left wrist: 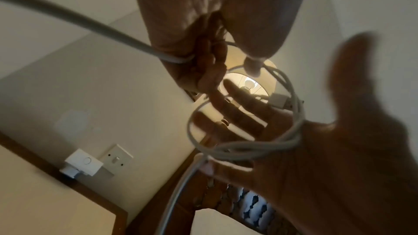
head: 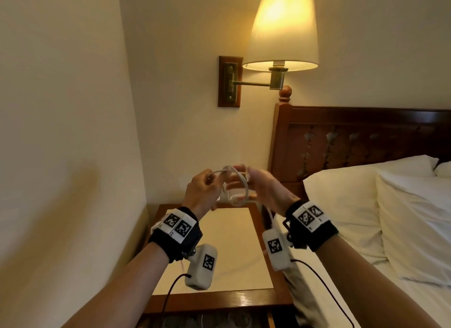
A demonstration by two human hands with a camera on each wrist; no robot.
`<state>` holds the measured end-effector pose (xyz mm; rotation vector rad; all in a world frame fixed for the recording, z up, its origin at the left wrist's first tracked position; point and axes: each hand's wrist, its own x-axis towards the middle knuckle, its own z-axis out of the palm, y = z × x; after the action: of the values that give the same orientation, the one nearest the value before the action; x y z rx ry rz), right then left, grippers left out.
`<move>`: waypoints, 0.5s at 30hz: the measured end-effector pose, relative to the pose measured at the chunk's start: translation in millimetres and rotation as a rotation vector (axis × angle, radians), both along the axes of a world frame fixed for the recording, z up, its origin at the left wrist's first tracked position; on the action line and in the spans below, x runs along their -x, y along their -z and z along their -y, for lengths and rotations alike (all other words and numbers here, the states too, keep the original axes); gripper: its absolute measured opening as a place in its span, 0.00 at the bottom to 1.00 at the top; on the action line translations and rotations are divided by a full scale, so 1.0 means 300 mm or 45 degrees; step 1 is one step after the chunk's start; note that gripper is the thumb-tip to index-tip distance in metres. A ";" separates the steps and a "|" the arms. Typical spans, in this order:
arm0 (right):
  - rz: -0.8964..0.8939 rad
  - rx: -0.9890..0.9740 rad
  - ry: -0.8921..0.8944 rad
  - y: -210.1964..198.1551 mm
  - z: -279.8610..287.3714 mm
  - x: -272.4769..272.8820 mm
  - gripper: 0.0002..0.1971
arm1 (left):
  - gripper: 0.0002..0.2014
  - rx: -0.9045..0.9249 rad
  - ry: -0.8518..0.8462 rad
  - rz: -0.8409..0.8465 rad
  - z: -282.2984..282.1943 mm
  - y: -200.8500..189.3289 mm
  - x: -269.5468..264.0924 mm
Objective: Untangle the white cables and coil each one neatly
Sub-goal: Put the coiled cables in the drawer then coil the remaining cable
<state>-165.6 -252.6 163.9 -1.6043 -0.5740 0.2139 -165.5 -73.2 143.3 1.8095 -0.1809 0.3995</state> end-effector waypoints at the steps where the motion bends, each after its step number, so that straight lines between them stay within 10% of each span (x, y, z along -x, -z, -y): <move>1: 0.035 0.088 -0.064 0.019 -0.013 0.012 0.31 | 0.26 -0.068 -0.072 -0.012 -0.002 -0.008 -0.005; 6: 0.068 0.024 0.138 0.124 -0.074 0.033 0.04 | 0.20 0.017 -0.191 -0.184 -0.034 -0.057 -0.014; 15: 0.169 -0.134 0.502 0.123 -0.039 0.010 0.10 | 0.19 0.232 -0.350 -0.283 -0.174 -0.086 0.007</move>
<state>-168.7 -240.8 127.1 -1.6014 -0.3524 -0.2145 -167.5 -21.0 169.2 1.6871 0.2542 0.3902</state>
